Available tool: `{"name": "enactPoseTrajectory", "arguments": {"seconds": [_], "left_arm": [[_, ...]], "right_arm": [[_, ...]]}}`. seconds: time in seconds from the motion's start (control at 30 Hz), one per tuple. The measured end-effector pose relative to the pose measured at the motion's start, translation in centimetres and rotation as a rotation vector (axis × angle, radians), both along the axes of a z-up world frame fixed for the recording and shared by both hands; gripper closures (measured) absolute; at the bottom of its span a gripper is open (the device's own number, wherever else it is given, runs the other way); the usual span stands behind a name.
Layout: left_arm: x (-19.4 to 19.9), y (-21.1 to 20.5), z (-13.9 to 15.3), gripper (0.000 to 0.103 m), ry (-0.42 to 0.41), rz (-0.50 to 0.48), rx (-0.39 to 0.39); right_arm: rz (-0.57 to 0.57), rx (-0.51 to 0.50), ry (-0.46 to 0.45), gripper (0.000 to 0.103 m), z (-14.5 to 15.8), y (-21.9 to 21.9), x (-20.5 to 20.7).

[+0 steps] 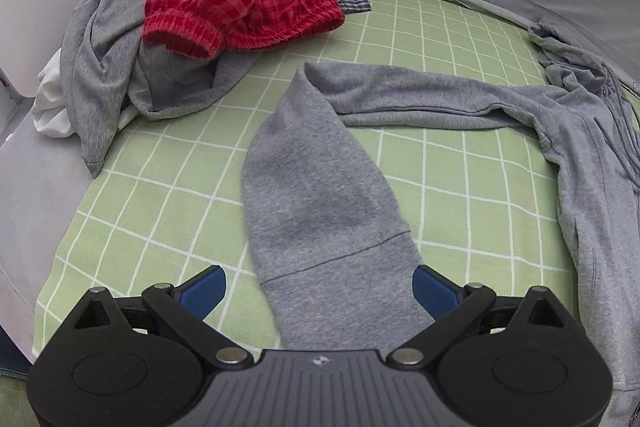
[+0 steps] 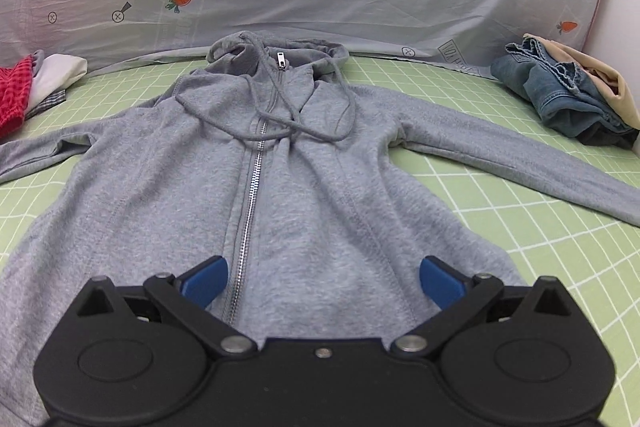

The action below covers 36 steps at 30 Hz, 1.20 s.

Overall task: Fold clothes
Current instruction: 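Grasp the other hoodie sleeve cuff with the left gripper and pull it straight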

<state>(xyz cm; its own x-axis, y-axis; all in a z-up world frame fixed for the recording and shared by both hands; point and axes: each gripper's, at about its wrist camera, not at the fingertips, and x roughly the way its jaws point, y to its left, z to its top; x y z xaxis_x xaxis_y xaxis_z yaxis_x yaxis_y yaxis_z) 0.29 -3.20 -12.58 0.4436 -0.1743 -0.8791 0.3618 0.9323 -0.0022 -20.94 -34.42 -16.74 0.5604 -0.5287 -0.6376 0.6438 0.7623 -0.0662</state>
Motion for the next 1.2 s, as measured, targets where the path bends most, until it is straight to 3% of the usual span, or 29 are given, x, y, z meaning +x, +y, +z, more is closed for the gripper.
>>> {"name": "enactPoseTrajectory", "arguments": {"seconds": [0.23, 0.47, 0.53, 0.57, 0.6, 0.7, 0.87, 0.9, 1.03, 1.2], "left_arm": [[1.1, 0.4, -1.7, 0.004, 0.024, -0.028, -0.03], [1.3, -0.8, -0.7, 0.003, 0.009, -0.058, -0.145], [1.5, -2.1, -1.2, 0.006, 0.007, -0.095, -0.124], [1.6, -2.8, -1.6, 0.009, 0.008, -0.101, -0.097], [1.7, -3.3, -1.9, 0.021, 0.012, -0.101, -0.073], [1.5, -3.8, -2.1, 0.04, -0.038, -0.112, -0.032], [1.1, -2.5, -1.8, 0.071, -0.051, -0.133, -0.053], [1.0, -2.2, -1.8, 0.083, -0.048, -0.133, -0.04], [-0.3, 0.0, -1.7, 0.087, -0.049, -0.132, 0.039], [-1.0, 5.2, -1.8, 0.087, -0.07, -0.058, 0.168]], "right_arm": [[-0.054, 0.049, -0.054, 0.0, -1.1, -1.0, -0.4], [-0.056, 0.044, -0.048, 0.0, -1.2, -0.8, 0.0], [-0.057, 0.044, -0.048, 0.0, -1.2, -0.8, 0.0], [-0.057, 0.044, -0.048, 0.0, -1.2, -0.8, -0.1], [-0.057, 0.044, -0.048, 0.0, -1.2, -0.8, -0.1], [-0.056, 0.044, -0.049, 0.0, -1.2, -0.8, 0.0], [-0.054, 0.045, -0.049, 0.0, -1.2, -0.9, -0.1], [-0.054, 0.045, -0.05, 0.0, -1.2, -0.9, -0.1], [-0.054, 0.046, -0.05, 0.0, -1.1, -0.9, -0.1], [-0.053, 0.048, -0.051, 0.0, -1.1, -1.0, -0.1]]}}
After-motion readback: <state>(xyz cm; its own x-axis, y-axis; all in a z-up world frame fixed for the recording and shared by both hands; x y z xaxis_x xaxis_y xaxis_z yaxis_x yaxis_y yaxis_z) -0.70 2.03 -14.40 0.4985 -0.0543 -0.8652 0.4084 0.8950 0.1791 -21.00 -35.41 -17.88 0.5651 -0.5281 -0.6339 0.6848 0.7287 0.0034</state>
